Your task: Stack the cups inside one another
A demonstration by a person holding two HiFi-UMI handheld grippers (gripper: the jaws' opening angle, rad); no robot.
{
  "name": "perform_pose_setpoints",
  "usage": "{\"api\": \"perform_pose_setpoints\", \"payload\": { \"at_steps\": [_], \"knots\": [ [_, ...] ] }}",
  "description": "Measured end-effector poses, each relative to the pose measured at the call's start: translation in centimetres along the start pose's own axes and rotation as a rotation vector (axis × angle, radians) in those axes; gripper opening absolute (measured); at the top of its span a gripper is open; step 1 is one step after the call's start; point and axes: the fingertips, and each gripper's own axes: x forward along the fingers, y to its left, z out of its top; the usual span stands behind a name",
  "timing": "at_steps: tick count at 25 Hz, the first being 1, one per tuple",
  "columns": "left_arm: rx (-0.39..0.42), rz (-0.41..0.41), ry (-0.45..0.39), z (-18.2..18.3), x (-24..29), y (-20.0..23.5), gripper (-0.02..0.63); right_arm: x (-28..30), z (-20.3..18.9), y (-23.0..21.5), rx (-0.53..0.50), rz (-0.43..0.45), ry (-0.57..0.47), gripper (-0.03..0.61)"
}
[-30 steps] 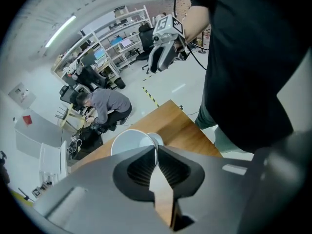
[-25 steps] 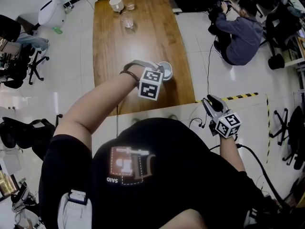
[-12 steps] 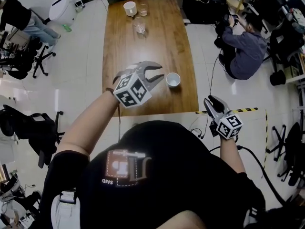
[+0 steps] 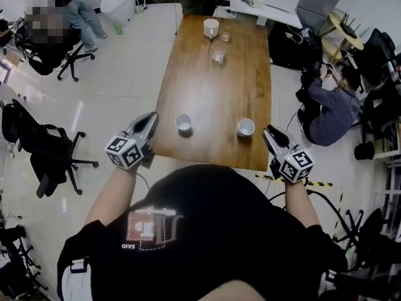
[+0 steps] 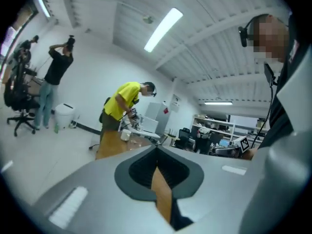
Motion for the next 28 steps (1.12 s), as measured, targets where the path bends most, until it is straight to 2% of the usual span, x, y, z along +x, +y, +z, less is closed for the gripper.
{"api": "perform_pose_setpoints", "payload": {
  "at_steps": [4,5,8,13,16,18,20,22,25,28],
  "knots": [
    [-0.036,0.064,0.036,-3.6,-2.5,2.3,0.003,1.9,-0.7,0.8,0.039,0.026,0.02,0.065],
    [-0.047,0.063,0.045,-4.3,-2.7,2.4,0.003,2.1,-0.9,0.9,0.054,0.029,0.022,0.026],
    [-0.059,0.041,0.068,-5.5,-2.8,1.8,0.003,2.8,-1.2,1.6,0.06,0.046,0.034,0.015],
    [-0.052,-0.009,0.076,-5.2,-1.9,0.5,0.003,2.6,-1.3,1.8,0.058,0.042,0.033,0.015],
    [0.003,-0.056,0.088,-4.1,-0.5,-0.9,0.003,1.8,-1.5,1.7,0.063,0.027,0.025,0.015],
    [0.13,-0.127,0.121,-2.7,1.5,-3.4,0.003,1.1,-1.6,1.4,0.065,0.014,0.022,0.015],
    [0.338,-0.252,0.182,-1.7,4.2,-7.2,0.005,0.1,-1.9,1.1,0.076,-0.01,0.015,0.015],
    [0.575,-0.4,0.278,-2.1,7.0,-11.6,0.017,-1.4,-2.6,0.6,0.098,-0.044,0.008,0.015],
    [0.9,-0.582,0.448,-5.2,10.9,-16.9,0.082,-4.0,-3.8,-0.1,0.135,-0.092,0.005,0.015],
    [1.133,-0.718,0.6,-10.2,14.1,-20.0,0.097,-7.2,-5.4,-0.9,0.17,-0.149,-0.001,0.015]
  ]
}}
